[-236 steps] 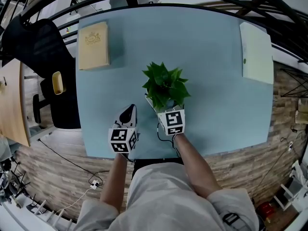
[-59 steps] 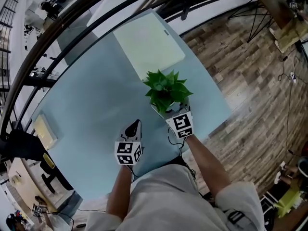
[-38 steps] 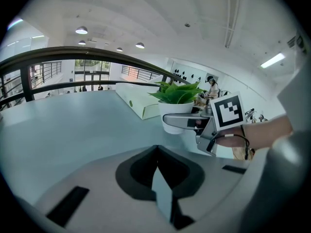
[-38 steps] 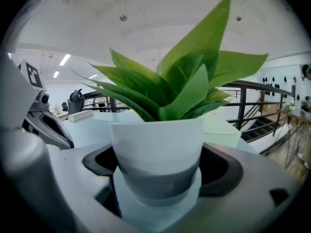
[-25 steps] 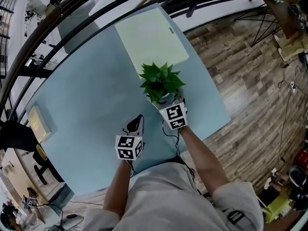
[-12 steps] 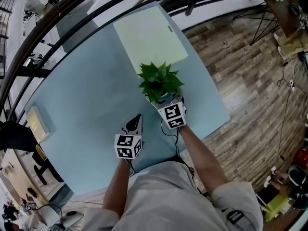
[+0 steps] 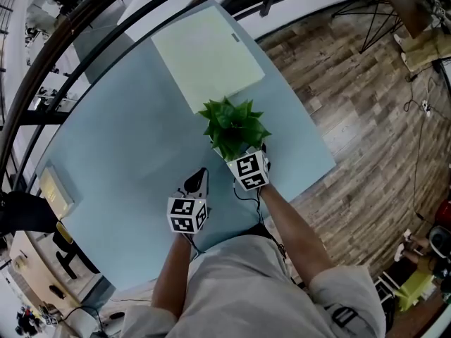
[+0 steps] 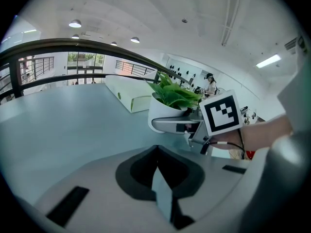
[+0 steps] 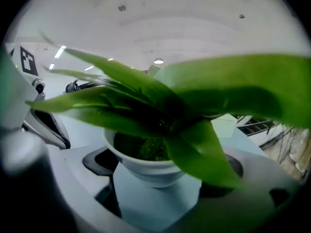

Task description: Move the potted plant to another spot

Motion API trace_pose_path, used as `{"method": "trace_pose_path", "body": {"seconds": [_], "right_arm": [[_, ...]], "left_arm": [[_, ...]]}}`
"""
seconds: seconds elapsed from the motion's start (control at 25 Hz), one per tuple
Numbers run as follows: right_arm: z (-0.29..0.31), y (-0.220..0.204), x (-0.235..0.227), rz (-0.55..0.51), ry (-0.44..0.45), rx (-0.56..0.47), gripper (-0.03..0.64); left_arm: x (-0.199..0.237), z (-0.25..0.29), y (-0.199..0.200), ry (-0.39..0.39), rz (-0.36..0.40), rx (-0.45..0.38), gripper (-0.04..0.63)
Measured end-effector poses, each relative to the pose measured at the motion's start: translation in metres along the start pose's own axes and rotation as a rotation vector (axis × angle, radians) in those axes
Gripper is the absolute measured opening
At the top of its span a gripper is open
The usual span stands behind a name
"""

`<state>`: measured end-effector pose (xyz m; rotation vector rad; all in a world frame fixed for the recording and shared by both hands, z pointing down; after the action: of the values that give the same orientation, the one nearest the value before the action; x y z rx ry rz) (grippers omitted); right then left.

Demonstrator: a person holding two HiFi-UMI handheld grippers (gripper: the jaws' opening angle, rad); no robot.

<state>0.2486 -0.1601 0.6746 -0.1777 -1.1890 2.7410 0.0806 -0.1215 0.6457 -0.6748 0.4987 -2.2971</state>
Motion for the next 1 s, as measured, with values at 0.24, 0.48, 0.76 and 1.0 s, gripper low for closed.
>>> {"method": "trace_pose_path", "body": {"seconds": [0.24,0.48,0.76,1.0], "right_arm": [[-0.001,-0.005,-0.002,0.014,-0.005,-0.002,0.503],[-0.004,-0.013,0.003,0.021,-0.005,0.024,0.503],[-0.026,-0.023,0.007,0.12,-0.013,0.033,0.503],[-0.051,-0.045,0.02,0.135,-0.014,0.052,0.473]], "left_arm": [[-0.001,-0.003,-0.001,0.003,0.001,-0.008,0.011],[0.0,-0.01,-0.011,-0.001,-0.035,-0.018,0.011],[0.0,-0.016,-0.011,-0.022,-0.081,-0.029,0.011],[-0.011,-0.009,-0.017,-0.056,-0.081,-0.04,0.011]]}}
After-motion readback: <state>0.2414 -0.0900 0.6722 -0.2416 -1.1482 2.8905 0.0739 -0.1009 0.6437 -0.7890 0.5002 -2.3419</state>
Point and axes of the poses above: the fingertips, and each gripper's own axes: z forward along the fingers, x to its left, y out of its top, the point moved 6 cm from there along -z, backward along the fingers, and after that the axes turned 12 degrees about x, right-handed, at the moved point
